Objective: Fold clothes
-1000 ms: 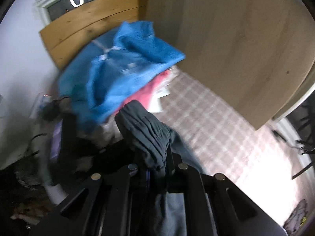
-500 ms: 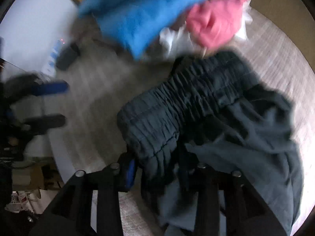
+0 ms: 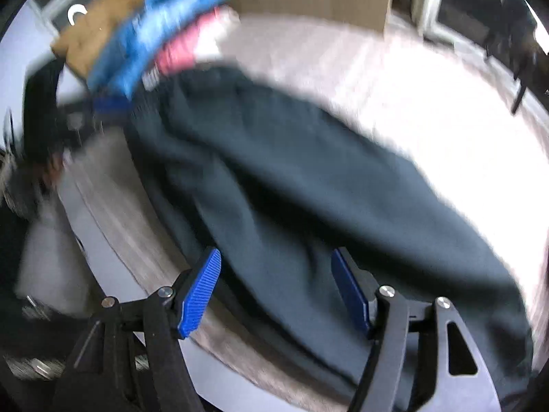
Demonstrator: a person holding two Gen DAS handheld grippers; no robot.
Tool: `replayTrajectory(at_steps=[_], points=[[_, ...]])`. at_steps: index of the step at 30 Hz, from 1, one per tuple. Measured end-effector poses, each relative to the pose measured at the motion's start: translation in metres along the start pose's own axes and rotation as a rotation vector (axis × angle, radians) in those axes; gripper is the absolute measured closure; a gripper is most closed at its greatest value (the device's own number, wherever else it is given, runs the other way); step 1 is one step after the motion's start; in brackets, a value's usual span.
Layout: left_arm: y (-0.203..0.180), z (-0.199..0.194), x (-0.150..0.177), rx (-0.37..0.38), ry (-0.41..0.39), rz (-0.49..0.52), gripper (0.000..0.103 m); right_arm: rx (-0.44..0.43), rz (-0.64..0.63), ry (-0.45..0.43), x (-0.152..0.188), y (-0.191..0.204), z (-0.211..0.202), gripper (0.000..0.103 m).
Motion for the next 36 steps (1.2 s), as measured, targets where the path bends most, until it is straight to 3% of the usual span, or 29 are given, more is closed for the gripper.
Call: replayTrajectory(at_steps=[3,5,6,7,10,14,18,21,23,25,26,28,30,31,33,35,36], points=[[-0.001,0.018,-0.001,0.001,0.071,0.037,0.059,-0.038,0.002,0.035,0.024,0.009,0.025,0.037],[-0.002,0.025,0.001,0.003,0.103,0.058,0.060,0.009,-0.059,0.036,0.030,0.022,0.039,0.037],[-0.002,0.025,0.003,0.005,0.115,0.071,0.060,0.075,-0.107,0.050,0.033,0.028,0.048,0.039],[-0.001,0.025,0.004,0.005,0.128,0.080,0.060,0.114,-0.138,0.067,0.035,0.031,0.055,0.059],[0.001,0.031,0.008,-0.015,0.167,0.119,0.060,0.110,-0.136,0.078,0.036,0.027,0.053,0.098],[0.006,0.041,0.011,-0.037,0.194,0.155,0.058,0.086,-0.198,0.099,0.046,0.031,0.020,0.098],[0.007,0.038,0.011,-0.037,0.205,0.173,0.058,0.098,-0.223,0.216,0.070,0.032,0.034,0.097],[0.001,0.014,0.003,-0.036,0.175,0.156,0.060,0.062,-0.139,0.230,0.067,0.026,0.022,0.096],[-0.010,-0.005,-0.010,-0.013,0.110,0.159,0.059,0.018,-0.030,0.067,0.049,0.017,-0.004,0.087],[-0.025,-0.003,-0.024,0.048,0.069,0.169,0.056,0.014,0.066,-0.068,0.033,0.008,-0.018,0.062],[-0.032,0.002,-0.029,0.082,0.064,0.172,0.056,0.032,0.107,-0.122,0.027,0.005,-0.018,0.062],[-0.045,0.026,-0.032,0.148,0.103,0.185,0.056,0.040,0.151,-0.135,0.014,0.013,0.011,0.062],[-0.057,0.054,-0.023,0.181,0.175,0.222,0.056,0.108,0.142,-0.089,0.015,0.011,0.037,0.062],[-0.063,0.070,-0.013,0.156,0.233,0.267,0.057,0.141,0.138,-0.046,0.016,0.009,0.046,0.063],[-0.067,0.075,-0.002,0.142,0.260,0.321,0.056,0.154,0.114,-0.040,0.026,0.017,0.047,0.063],[-0.067,0.075,0.003,0.139,0.293,0.336,0.056,0.055,0.094,0.019,0.038,0.026,0.036,0.063],[-0.064,0.072,0.001,0.142,0.316,0.322,0.056,0.069,0.114,-0.005,0.042,0.014,0.022,0.063]])
Point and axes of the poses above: each gripper's, at about its wrist camera, not at the fingertips, and z roughly the way its jaws point, y to its left, x to its underside, the point moved 1 cm from there along z, roughly the way its jaws point, and after that the axes turned 4 degrees about -y, right-handed, at the moved point
